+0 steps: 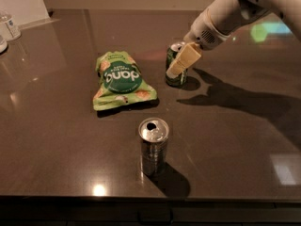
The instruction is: Move green can near redbull can
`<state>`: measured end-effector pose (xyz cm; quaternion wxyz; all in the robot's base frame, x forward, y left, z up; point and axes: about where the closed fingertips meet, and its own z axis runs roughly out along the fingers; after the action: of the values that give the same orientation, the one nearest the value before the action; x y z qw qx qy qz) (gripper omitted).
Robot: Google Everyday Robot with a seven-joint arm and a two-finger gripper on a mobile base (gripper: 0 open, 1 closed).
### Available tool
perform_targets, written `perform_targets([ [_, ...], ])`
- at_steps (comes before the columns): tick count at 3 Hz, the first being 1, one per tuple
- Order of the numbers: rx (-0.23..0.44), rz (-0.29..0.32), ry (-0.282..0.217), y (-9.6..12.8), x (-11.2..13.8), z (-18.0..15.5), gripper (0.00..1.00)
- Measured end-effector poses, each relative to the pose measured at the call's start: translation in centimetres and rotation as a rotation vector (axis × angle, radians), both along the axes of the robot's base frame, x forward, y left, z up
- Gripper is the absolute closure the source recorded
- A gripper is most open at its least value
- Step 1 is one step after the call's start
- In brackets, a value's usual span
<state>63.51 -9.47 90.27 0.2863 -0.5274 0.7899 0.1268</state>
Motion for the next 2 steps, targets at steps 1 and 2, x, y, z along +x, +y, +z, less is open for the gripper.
perform_targets([
  [1, 0.007, 0.012, 0.011, 0.21, -0.21, 0.02, 0.41],
  [2, 0.02, 0.034, 0.012, 0.51, -0.83, 0.55, 0.64],
])
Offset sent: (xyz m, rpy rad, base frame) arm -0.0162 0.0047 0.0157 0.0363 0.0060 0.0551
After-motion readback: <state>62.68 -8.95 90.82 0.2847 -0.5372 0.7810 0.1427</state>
